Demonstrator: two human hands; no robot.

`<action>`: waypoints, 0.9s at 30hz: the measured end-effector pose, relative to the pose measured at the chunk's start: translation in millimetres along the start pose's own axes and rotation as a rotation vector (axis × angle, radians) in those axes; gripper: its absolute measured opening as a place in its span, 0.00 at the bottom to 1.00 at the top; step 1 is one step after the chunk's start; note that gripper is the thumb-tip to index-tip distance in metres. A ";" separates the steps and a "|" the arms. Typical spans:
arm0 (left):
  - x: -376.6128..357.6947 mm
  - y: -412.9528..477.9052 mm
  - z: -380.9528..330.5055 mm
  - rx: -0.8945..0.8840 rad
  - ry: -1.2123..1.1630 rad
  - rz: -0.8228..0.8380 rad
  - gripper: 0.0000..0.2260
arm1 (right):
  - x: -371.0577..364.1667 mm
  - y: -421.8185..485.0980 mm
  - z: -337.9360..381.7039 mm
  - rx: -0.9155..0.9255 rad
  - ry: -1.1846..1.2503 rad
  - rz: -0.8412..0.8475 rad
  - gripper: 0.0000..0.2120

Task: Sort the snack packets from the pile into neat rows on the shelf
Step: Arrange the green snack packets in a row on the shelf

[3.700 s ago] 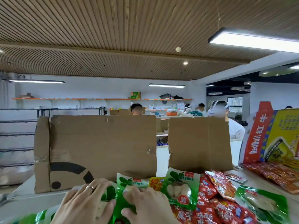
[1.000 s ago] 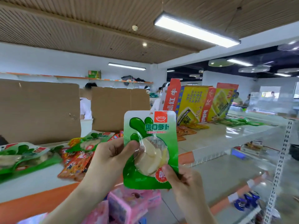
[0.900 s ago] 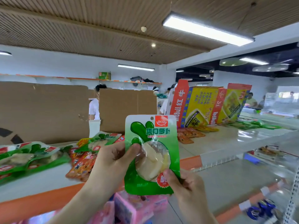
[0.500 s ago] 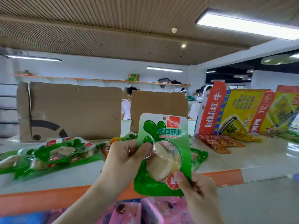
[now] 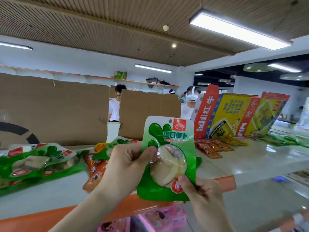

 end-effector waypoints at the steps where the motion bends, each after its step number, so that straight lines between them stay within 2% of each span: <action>1: -4.7 0.1 0.7 -0.015 0.005 0.015 0.18 | 3.1 0.9 -0.6 -0.006 0.005 -0.011 0.20; 5: -26.2 -2.4 4.2 0.036 -0.051 0.035 0.18 | 18.4 5.7 -8.4 0.051 -0.054 -0.027 0.42; 9: -57.8 -9.0 8.3 0.026 -0.047 0.080 0.17 | 49.4 12.7 -18.6 0.055 -0.056 -0.068 0.43; 13: -103.2 -24.5 9.7 0.051 -0.054 0.091 0.15 | 92.6 16.9 -34.9 0.032 -0.030 -0.099 0.38; 16: -145.9 -39.0 9.7 0.097 -0.033 0.086 0.18 | 132.9 21.6 -44.6 -0.057 0.002 -0.087 0.20; 18: -181.3 -47.1 5.2 0.102 -0.039 0.103 0.17 | 166.7 28.1 -46.6 -0.091 -0.015 -0.073 0.11; 22: -263.9 -63.7 -12.5 0.095 -0.090 0.157 0.16 | 247.4 46.1 -39.1 -0.070 -0.043 -0.124 0.13; 27: -348.8 -86.0 -16.9 0.111 -0.100 0.205 0.10 | 333.8 61.7 -45.5 -0.053 -0.063 -0.181 0.13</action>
Point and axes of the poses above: each hand's wrist, its own y-axis towards the middle knuckle, its own x-axis out of the back of the hand, z = x × y, the point moved 10 cm from there along y, towards the middle knuckle, and after that the axes turned 13 degrees about -z, right-handed, at the moved point
